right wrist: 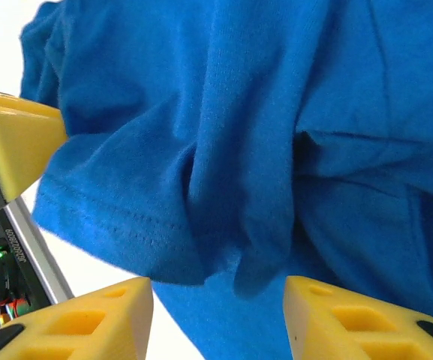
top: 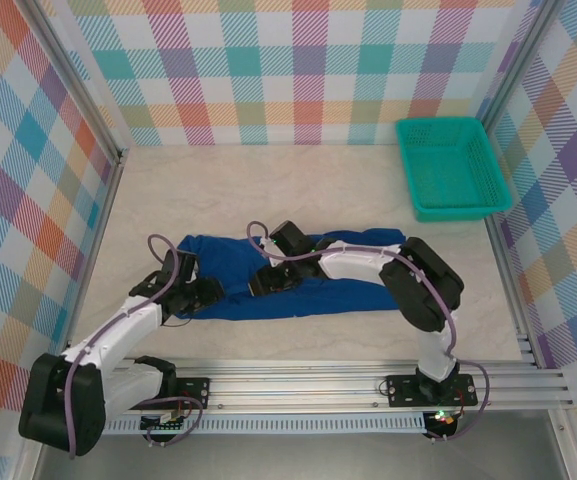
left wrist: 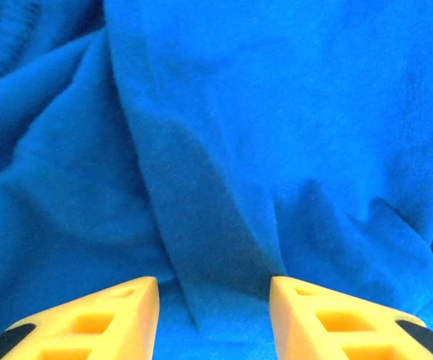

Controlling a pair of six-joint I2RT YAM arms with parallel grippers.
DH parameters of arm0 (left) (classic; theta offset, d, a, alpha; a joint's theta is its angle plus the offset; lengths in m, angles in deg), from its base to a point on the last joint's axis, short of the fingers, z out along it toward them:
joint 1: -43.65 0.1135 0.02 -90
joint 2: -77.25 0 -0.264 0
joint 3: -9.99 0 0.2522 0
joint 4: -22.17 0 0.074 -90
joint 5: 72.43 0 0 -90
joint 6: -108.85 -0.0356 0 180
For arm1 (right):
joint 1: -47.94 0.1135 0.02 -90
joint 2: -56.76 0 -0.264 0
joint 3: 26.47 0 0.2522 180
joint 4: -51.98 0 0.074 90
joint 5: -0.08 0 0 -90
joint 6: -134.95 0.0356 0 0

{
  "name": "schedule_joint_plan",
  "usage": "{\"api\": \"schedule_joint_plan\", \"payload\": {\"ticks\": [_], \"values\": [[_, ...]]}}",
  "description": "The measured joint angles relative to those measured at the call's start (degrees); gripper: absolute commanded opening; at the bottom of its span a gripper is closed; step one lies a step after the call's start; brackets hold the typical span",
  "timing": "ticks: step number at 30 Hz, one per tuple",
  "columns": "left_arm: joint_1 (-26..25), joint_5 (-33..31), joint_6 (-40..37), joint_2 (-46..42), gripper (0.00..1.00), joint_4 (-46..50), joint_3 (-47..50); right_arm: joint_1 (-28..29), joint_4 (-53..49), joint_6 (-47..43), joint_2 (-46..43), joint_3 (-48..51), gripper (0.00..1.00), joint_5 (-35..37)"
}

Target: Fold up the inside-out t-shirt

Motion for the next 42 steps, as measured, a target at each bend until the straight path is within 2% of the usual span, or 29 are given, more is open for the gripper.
{"api": "schedule_joint_plan", "payload": {"ticks": [5,10,15,21,30,36,38,40,42], "values": [[0.0,1.5,0.0,3.5,0.31,-2.5,0.0,0.2,0.3,1.4,2.2,-1.2,0.39,0.0],[0.0,1.9,-0.2,3.8,0.11,-3.7,0.0,0.3,0.4,2.3,2.8,-1.5,0.22,0.2],[0.0,0.9,-0.6,3.2,0.00,-3.2,0.1,0.3,0.1,2.3,2.8,-1.6,0.11,1.3],[0.1,-1.7,-0.7,-3.0,0.00,0.6,0.1,0.3,-0.9,2.3,2.8,-1.6,0.00,2.8],[0.3,-3.8,0.0,-11.3,0.00,8.0,0.0,0.3,-3.3,2.1,-0.8,-1.0,0.00,4.2],[0.5,-5.6,1.2,-12.5,0.00,10.3,-0.1,-0.1,-5.2,2.1,-2.8,-0.9,0.00,4.6],[0.7,-6.4,1.2,-12.3,0.07,10.3,-0.1,-0.2,-6.8,2.1,-2.6,-0.9,0.00,5.0],[0.9,-7.2,1.2,-11.4,0.14,10.3,-0.3,-0.2,-8.5,2.0,-2.1,-1.4,0.06,5.4],[0.9,-8.6,1.0,-9.8,0.24,10.1,-0.3,-0.2,-9.6,2.0,-1.1,-2.2,0.12,6.2]]}}
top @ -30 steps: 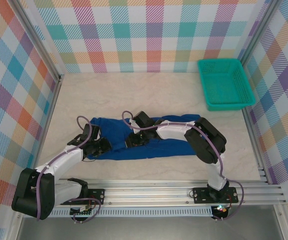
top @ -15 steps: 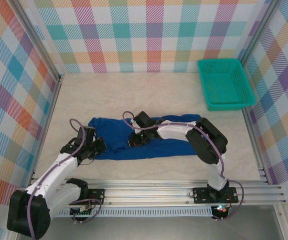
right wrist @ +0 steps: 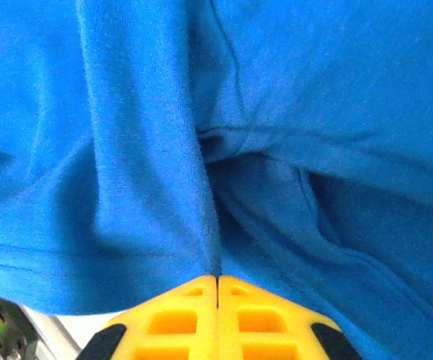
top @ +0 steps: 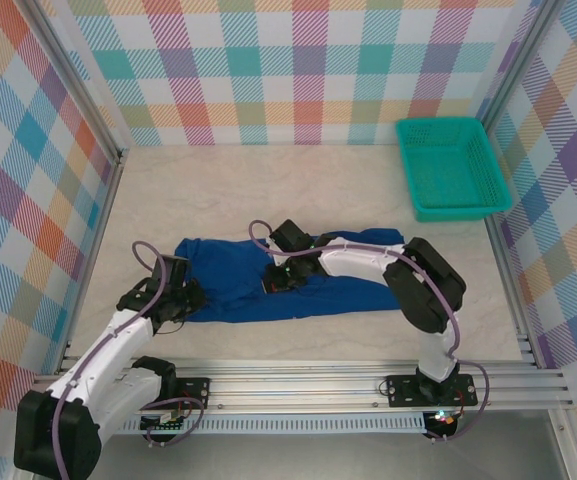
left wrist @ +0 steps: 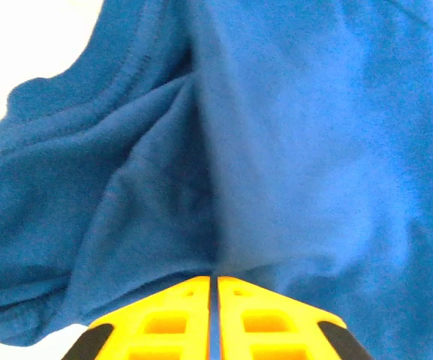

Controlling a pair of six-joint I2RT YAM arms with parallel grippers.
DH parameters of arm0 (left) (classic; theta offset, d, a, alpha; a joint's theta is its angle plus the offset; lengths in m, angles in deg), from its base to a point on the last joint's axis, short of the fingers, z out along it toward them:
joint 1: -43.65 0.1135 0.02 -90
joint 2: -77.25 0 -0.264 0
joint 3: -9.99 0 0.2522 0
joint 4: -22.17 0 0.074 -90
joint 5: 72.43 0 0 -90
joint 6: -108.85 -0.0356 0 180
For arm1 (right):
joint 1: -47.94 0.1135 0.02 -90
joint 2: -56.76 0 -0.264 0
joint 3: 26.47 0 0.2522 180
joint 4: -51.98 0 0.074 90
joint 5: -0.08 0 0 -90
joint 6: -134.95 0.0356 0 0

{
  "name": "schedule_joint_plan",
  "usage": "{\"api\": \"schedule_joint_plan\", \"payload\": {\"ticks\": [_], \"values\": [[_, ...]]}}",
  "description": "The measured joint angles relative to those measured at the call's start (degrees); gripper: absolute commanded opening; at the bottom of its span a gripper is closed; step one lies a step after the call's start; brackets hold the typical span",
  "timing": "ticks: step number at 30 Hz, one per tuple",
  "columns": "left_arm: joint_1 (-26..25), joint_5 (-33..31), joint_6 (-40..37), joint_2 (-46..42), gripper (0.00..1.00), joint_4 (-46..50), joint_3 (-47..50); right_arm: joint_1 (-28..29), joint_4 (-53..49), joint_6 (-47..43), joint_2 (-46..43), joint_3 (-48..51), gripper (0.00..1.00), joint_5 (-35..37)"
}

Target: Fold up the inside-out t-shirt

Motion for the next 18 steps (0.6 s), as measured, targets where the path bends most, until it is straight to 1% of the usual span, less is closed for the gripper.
{"api": "schedule_joint_plan", "payload": {"ticks": [3,6,8,10,13,18], "values": [[0.2,-3.0,-0.3,2.4,0.38,0.3,-0.3,0.0,-1.9,-0.3,0.9,-0.2,0.18,1.6],[0.2,-5.1,-0.9,2.4,0.46,1.2,-1.4,0.0,-2.8,-1.6,0.7,-0.2,0.26,2.8],[0.3,-4.9,-1.1,1.6,0.50,1.2,-1.9,0.1,-2.4,-2.6,0.0,0.2,0.30,3.1],[0.3,-2.8,-0.9,0.3,0.51,1.2,-1.8,0.4,-1.4,-3.2,-1.3,0.8,0.32,2.9],[-0.2,1.4,0.5,-1.0,0.50,1.1,-1.2,0.7,0.6,-3.2,-2.8,1.3,0.32,1.9],[-2.4,5.3,2.8,-3.3,0.45,1.4,1.7,0.9,2.9,-3.2,-3.0,1.3,0.32,0.7]]}}
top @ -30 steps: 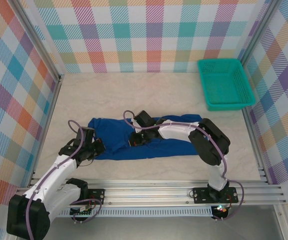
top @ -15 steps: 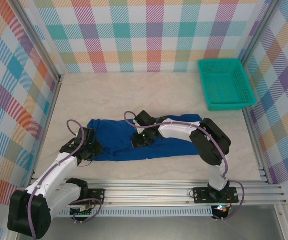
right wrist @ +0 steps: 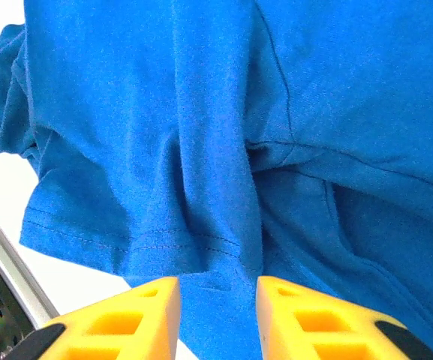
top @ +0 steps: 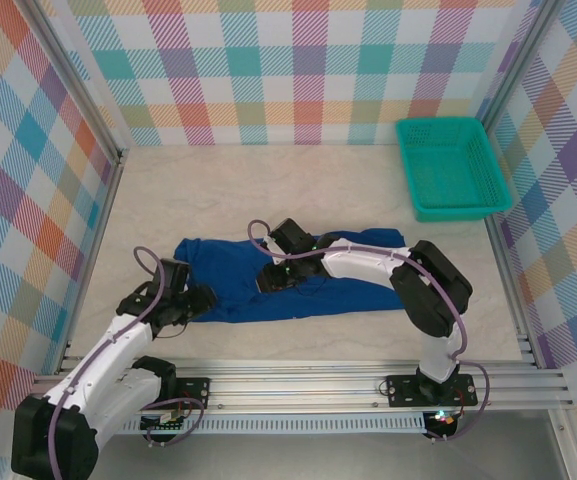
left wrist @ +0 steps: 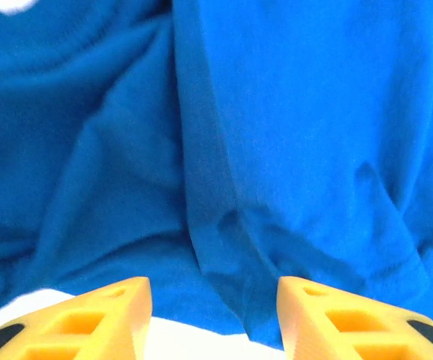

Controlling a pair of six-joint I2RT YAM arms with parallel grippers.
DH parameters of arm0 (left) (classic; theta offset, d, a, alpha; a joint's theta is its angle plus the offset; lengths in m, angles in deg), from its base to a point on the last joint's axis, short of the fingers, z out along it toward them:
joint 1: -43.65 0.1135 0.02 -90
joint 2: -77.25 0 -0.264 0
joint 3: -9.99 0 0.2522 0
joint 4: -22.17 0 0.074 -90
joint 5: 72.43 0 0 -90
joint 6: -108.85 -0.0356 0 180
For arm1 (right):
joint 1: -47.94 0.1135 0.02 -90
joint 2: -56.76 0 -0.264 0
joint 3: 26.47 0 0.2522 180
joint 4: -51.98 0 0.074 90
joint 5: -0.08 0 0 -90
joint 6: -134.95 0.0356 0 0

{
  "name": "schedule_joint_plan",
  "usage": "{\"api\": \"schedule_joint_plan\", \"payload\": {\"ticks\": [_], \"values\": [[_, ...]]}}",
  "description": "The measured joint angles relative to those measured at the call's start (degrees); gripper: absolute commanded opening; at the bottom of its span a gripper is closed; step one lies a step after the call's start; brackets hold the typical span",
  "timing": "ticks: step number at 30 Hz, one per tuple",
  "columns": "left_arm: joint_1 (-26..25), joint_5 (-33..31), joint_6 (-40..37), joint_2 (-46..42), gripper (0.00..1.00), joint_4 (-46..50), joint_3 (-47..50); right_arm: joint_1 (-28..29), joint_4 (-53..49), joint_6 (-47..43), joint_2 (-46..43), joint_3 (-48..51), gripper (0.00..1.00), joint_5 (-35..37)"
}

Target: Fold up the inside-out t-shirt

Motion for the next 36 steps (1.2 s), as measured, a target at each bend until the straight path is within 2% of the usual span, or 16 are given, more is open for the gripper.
{"api": "schedule_joint_plan", "payload": {"ticks": [9,13,20,26,31,36], "values": [[-0.5,6.1,2.1,4.4,0.39,-4.7,1.8,0.1,0.5,0.0,2.7,-0.1,0.33,-0.5],[-0.6,7.5,2.9,5.5,0.28,-7.1,1.9,0.2,0.5,0.2,4.8,-0.1,0.32,-0.5],[-0.6,7.3,2.6,7.6,0.05,-8.6,2.0,0.3,0.2,0.5,5.7,-0.5,0.19,-0.3],[-0.6,4.2,2.3,4.4,0.02,-5.3,1.9,0.3,-0.5,0.7,5.7,-0.7,0.09,0.2],[-0.6,1.1,2.1,0.0,0.02,-0.3,-0.6,0.4,-1.1,1.6,5.7,-0.7,0.09,0.3],[-0.6,0.0,2.1,0.0,0.04,1.6,-0.9,0.4,-1.6,2.6,5.7,-0.7,0.11,0.2]]}}
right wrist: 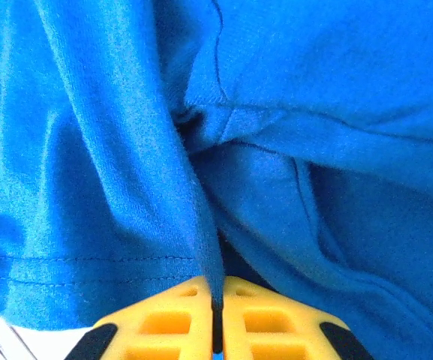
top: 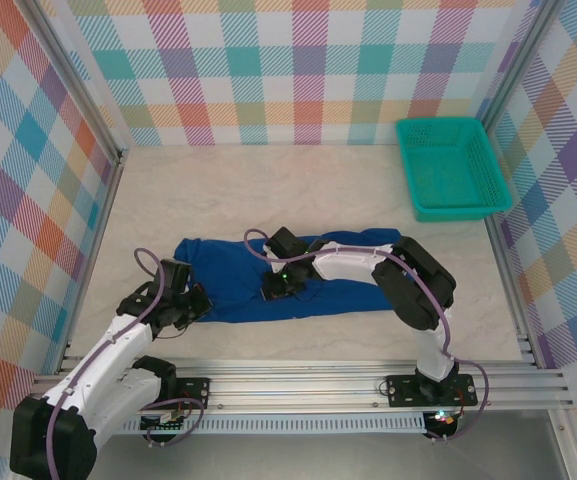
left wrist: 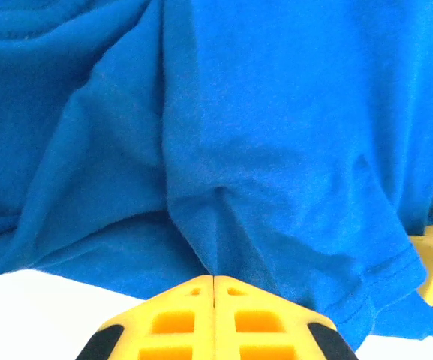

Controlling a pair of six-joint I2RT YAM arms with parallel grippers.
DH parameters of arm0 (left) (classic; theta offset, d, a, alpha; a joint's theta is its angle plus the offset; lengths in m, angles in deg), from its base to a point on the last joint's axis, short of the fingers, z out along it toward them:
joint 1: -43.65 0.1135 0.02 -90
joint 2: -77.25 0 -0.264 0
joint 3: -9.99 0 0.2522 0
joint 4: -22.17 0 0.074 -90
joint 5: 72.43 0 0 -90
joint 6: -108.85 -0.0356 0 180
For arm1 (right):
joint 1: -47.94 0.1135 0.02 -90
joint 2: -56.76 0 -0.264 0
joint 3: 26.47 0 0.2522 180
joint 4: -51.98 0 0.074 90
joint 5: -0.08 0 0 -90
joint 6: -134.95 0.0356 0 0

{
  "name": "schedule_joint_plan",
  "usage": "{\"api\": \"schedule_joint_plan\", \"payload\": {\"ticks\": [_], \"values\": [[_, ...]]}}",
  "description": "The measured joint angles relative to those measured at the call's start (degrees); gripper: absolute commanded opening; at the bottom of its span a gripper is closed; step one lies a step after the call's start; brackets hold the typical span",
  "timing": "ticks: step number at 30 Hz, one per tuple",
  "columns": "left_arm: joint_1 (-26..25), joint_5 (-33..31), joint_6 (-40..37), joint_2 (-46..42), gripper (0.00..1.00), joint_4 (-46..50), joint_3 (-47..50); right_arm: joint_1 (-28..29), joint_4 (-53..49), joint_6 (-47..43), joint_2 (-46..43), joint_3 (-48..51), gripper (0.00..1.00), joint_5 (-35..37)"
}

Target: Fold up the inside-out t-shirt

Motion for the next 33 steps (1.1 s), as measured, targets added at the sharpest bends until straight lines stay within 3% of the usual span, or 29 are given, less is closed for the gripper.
{"api": "schedule_joint_plan", "payload": {"ticks": [3,9,14,19,24,30,33], "values": [[0.0,-0.7,0.1,0.0,0.08,0.5,0.0,0.1,-0.7,0.5,0.0,-0.1,0.14,0.0],[0.0,-3.3,0.6,0.1,0.35,1.8,0.0,-0.2,-4.2,0.4,-1.4,-0.1,0.26,3.0],[0.0,-3.7,0.1,-0.6,0.43,1.9,0.0,0.0,-4.3,-1.1,-4.6,-0.1,0.30,4.0],[-0.1,0.4,-1.0,-1.7,0.44,-2.4,0.0,1.1,2.5,-2.2,-6.5,-0.1,0.30,1.1],[-0.4,5.6,-1.6,5.4,0.35,-10.5,-0.1,1.6,9.7,-0.8,-3.2,-0.8,0.24,-4.1],[-0.3,3.6,-2.9,15.1,0.29,-12.4,0.1,1.7,10.3,1.6,3.2,-1.2,0.22,-5.1],[-0.3,0.6,-3.8,14.1,0.36,-11.4,0.3,1.7,9.1,1.6,3.6,-1.3,0.23,-4.8]]}}
